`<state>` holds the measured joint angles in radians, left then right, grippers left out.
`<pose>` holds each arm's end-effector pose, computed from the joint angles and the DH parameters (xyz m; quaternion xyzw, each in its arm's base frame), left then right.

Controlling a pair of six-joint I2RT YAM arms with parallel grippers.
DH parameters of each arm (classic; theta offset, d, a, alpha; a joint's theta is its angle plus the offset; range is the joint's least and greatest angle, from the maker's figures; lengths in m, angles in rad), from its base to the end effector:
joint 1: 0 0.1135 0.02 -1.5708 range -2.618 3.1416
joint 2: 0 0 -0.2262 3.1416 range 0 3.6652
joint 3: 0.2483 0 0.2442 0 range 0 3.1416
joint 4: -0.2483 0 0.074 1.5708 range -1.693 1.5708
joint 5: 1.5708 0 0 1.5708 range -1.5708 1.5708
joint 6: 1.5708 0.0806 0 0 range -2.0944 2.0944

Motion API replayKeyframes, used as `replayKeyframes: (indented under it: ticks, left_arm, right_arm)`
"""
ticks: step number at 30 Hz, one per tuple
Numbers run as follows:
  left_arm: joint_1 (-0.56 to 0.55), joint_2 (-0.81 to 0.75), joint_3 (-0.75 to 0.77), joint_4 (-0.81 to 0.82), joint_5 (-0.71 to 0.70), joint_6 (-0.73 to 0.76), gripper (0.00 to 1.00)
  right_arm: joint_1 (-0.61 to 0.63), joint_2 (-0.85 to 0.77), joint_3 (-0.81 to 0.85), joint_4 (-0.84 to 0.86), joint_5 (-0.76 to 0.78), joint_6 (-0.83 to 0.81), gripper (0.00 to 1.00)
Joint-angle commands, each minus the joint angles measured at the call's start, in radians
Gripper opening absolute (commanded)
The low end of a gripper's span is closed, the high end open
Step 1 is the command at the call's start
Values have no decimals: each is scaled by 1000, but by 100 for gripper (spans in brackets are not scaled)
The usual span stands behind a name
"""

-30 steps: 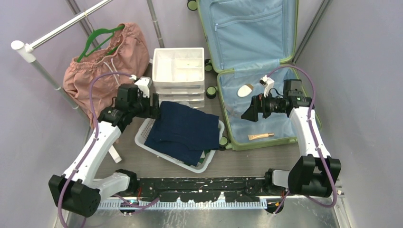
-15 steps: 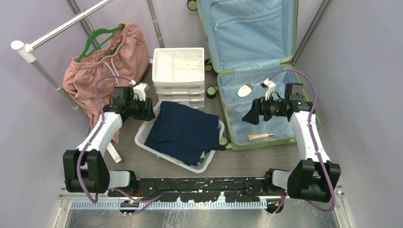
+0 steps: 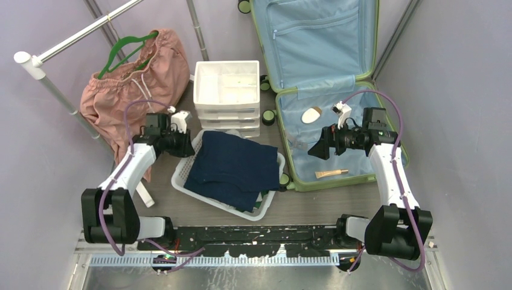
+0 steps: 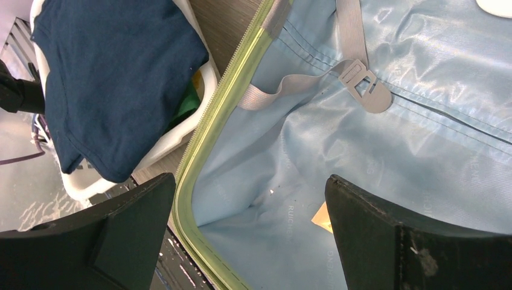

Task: Open, take out, and arrange the luggage
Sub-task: Move the bin to the center of the board.

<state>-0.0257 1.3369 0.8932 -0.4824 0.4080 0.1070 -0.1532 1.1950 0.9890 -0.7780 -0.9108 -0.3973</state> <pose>0.2951 -0.0396 0.1678 0.1256 0.9225 -0.1794 0.3178 0.2561 0.0249 0.2315 -0.2309 0.8378 0.3346 0.3644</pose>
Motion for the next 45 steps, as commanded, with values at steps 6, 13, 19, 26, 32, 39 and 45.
replayKeyframes:
  ticks: [6, 13, 19, 26, 32, 39, 45]
  left_arm:
    - [1, -266, -71, -181, -15, 122, 2]
    - [1, -299, 11, -273, -14, 109, 4]
    - [1, -262, 86, -360, -5, 26, 9]
    - [1, -267, 109, -393, -79, -89, 31]
    - [1, -322, 101, -404, -161, -191, 38]
    - [1, -350, 197, -383, -47, -352, 45]
    - [-48, -330, 207, -205, 156, -645, 37]
  right_arm:
    - [-6, -20, 10, 40, -38, 7, 100]
    - [-6, -18, 9, 40, -44, 14, 100]
    - [-6, -22, 5, 41, -40, 13, 100]
    - [-6, -20, 9, 39, -40, 12, 100]
    - [-6, -24, 7, 33, -48, 8, 100]
    - [-6, -21, 7, 31, -63, 7, 100]
    - [-6, -25, 0, 32, -60, 6, 100]
